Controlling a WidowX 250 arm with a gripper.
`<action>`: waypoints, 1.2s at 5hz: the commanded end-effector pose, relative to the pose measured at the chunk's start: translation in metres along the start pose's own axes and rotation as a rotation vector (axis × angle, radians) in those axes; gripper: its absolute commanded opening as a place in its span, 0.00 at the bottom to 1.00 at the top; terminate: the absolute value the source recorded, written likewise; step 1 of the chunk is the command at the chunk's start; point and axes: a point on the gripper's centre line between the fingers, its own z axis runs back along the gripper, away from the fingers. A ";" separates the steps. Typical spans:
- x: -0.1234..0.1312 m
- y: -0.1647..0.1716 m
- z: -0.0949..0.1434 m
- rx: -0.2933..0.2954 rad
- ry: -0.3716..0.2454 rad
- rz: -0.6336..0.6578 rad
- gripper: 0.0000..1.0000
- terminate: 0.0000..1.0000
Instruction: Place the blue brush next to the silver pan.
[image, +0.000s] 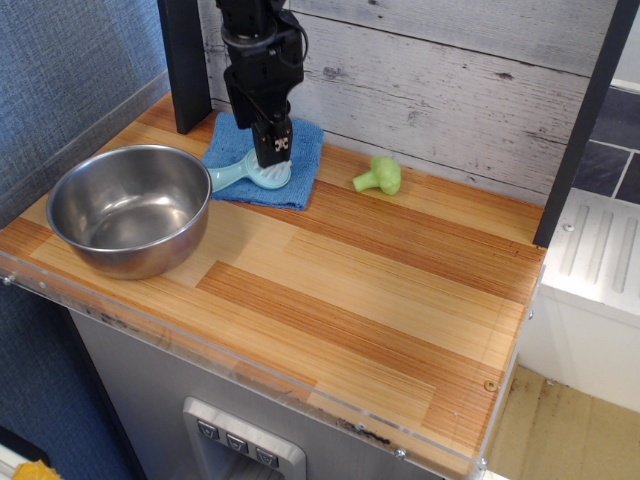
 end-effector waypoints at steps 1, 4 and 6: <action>-0.005 -0.007 -0.011 -0.010 0.023 0.008 1.00 0.00; -0.013 -0.021 -0.018 -0.020 0.035 -0.008 0.00 0.00; -0.012 -0.022 -0.001 -0.031 -0.005 0.001 0.00 0.00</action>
